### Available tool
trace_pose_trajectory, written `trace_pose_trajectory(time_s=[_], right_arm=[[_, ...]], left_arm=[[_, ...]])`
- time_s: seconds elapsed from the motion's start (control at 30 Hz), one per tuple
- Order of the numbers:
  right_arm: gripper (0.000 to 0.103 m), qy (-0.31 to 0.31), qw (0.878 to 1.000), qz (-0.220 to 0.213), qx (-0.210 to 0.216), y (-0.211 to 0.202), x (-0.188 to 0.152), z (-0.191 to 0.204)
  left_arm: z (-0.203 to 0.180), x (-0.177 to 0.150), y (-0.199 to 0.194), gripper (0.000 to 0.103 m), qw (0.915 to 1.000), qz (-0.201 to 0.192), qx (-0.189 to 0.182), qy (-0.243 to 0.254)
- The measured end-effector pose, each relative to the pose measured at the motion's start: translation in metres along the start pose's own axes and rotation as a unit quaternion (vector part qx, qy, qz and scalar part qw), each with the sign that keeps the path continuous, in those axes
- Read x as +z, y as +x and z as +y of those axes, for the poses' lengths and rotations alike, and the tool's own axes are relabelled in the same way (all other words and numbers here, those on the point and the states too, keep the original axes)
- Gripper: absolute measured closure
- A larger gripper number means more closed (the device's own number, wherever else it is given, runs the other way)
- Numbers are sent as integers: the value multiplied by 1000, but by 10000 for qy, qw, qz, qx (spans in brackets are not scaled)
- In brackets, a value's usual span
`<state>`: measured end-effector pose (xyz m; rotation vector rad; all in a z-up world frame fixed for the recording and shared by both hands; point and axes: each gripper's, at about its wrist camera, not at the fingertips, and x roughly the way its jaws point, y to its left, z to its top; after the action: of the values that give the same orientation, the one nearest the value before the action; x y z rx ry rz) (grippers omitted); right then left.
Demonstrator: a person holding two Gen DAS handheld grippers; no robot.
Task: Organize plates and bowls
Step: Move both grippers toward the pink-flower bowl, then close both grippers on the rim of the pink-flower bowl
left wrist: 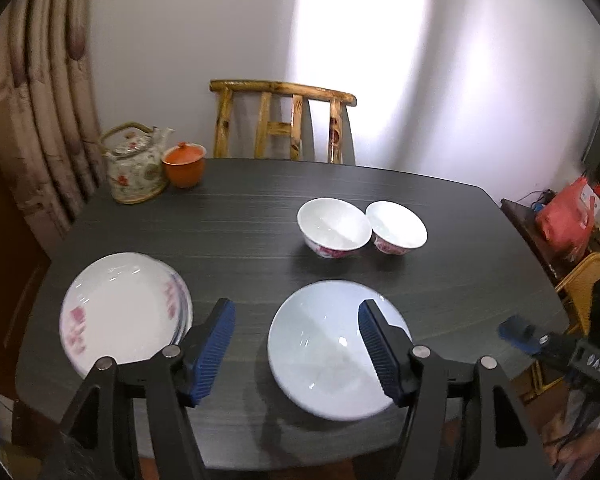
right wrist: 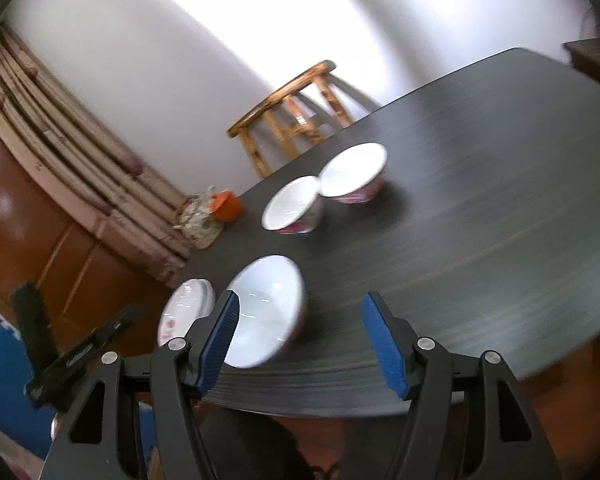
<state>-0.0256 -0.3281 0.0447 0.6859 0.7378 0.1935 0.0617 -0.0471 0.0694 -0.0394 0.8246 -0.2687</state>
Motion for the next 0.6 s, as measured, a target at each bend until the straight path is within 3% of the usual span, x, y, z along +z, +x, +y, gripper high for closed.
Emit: trace_pose_trajectory(time_s=[0.07,0.33,0.6], right_arm=[[55,19,9996,233,186,18,8,4],[56,922,9889,818,829,101,58,-10],[60,1457,9798,1236,594,169,89,-20]], left_arm=[[3,13,15,38,9999,130,-74,-74],[14,71,96,38,9971,655,-381,-63],[16,94,182,37,9892,1335,-603,-7]])
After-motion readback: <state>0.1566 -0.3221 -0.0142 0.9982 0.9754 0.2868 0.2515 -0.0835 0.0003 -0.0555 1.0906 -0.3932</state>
